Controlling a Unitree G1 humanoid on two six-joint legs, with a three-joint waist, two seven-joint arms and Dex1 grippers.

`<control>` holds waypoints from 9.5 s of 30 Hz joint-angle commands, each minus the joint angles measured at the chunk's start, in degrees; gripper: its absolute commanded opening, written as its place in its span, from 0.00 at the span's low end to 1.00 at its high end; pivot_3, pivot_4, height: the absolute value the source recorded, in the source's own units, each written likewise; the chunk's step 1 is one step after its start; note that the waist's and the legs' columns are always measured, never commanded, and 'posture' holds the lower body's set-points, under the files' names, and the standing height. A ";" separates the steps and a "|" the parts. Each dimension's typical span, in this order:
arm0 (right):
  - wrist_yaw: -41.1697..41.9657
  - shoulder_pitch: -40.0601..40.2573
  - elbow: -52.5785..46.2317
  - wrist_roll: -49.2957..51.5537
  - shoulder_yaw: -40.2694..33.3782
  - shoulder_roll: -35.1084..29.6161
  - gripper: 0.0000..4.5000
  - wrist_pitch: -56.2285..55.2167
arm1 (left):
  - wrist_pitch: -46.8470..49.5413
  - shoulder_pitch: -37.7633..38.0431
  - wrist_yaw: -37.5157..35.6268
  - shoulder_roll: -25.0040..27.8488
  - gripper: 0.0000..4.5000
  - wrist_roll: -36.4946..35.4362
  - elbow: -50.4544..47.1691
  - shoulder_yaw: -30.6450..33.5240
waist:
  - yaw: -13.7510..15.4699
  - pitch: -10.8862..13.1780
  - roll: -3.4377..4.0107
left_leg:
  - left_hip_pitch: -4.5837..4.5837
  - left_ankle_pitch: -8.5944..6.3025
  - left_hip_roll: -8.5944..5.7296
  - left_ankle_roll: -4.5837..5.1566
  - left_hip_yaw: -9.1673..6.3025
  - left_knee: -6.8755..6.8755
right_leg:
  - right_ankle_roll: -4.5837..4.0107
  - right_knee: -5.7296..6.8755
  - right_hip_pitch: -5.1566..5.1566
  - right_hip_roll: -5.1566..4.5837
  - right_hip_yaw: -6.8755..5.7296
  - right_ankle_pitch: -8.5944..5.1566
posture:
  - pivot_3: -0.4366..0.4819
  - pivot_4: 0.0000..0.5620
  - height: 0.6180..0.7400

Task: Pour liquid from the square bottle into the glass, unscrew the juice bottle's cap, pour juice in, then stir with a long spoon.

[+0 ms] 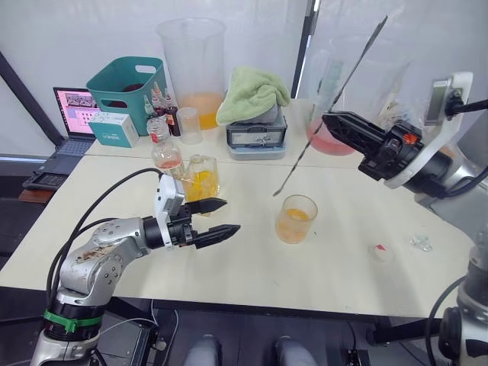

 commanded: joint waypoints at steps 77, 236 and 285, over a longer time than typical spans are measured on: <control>13.02 6.73 1.97 -35.57 9.19 12.82 0.00 -12.46 | -5.70 -6.57 -2.41 -3.96 0.94 7.70 6.54 -2.79 | -0.41 0.00 0.00 | 0.03 0.00 -0.05 0.00 -0.10 0.01 | 0.00 0.35 -0.08 -0.02 -0.05 0.01 | 0.48 0.27 1.00; -6.19 11.78 18.20 -34.44 2.15 13.90 0.44 18.38 | -7.23 -4.81 -0.90 -3.90 0.95 7.22 7.27 -1.12 | -0.39 -0.32 -0.64 | -0.52 -0.26 1.03 0.33 2.95 0.30 | 0.31 0.39 -1.72 0.87 2.43 0.98 | 0.48 0.27 1.00; 35.75 49.05 17.01 -43.07 -22.21 4.57 0.99 -29.73 | -16.26 20.03 3.08 4.27 0.95 8.99 8.13 19.71 | -0.33 -0.37 -0.55 | -0.03 -0.27 1.18 0.32 2.64 0.37 | 0.28 -0.40 -0.73 0.81 1.68 0.96 | 0.48 0.27 1.00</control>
